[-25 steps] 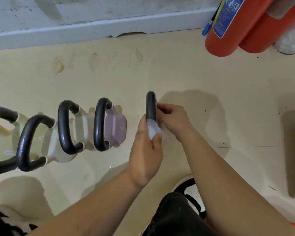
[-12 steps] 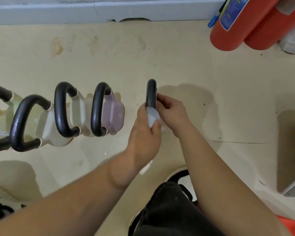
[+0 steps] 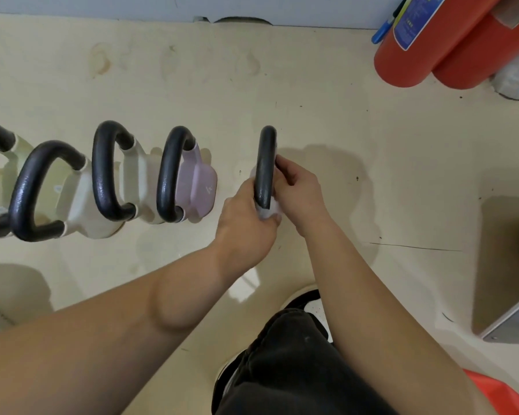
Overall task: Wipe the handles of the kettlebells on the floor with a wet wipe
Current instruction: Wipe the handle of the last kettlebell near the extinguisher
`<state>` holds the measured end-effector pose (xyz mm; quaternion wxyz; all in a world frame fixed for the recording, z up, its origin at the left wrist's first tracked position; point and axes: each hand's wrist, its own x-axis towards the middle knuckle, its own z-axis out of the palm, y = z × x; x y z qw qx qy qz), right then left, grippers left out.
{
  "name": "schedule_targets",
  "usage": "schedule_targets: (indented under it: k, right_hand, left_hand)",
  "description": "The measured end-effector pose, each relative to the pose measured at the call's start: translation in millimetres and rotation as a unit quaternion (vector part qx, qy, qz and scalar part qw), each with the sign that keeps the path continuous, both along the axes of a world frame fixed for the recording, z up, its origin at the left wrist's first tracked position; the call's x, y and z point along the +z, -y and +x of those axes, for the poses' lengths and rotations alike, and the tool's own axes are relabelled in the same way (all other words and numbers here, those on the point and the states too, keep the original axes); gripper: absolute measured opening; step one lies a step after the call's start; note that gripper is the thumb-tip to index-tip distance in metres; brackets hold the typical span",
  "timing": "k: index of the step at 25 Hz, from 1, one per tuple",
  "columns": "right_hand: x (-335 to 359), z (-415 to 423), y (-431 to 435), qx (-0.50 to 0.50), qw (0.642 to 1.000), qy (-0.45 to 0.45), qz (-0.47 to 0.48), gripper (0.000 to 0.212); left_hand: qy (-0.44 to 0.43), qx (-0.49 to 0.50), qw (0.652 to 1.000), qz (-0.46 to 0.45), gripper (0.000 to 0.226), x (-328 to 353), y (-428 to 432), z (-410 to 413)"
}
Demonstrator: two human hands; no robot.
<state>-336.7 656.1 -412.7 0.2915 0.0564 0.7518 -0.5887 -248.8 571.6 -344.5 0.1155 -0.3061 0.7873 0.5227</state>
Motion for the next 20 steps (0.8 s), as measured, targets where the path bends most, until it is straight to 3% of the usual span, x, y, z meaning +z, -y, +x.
schedule_targets:
  k: [3,6,10,11,14,17,18,20]
  right_hand:
    - [5,-2,-2,0.015,1.0,-0.007,0.02,0.036]
    - [9,-5,-3,0.008,1.0,0.002,0.013,0.032]
    - [14,-2,-6,-0.032,0.998,0.038,-0.024,0.022]
    - [18,-1,-5,-0.039,0.998,0.046,-0.035,0.019]
    - [23,2,-6,-0.054,0.997,0.058,-0.016,0.019]
    - [31,10,-5,-0.12,0.992,0.037,0.017,0.026]
    - [38,13,-4,-0.147,0.989,0.028,0.017,0.029]
    - [55,18,-4,-0.177,0.984,0.016,-0.004,0.03]
  left_hand:
    - [-0.015,0.083,0.996,0.038,0.036,15,7,0]
    - [-0.033,0.129,0.99,-0.038,0.031,33,34,-22]
    - [-0.06,0.006,0.996,-0.058,0.008,49,17,-42]
    - [-0.054,-0.019,0.995,-0.086,0.01,47,6,-39]
    - [-0.033,-0.061,0.988,-0.14,0.052,32,-14,6]
    - [-0.096,-0.143,0.98,-0.1,0.04,32,8,47]
    - [-0.11,-0.139,0.98,-0.087,0.031,33,19,44]
    - [-0.115,-0.065,0.98,-0.148,0.023,41,33,18]
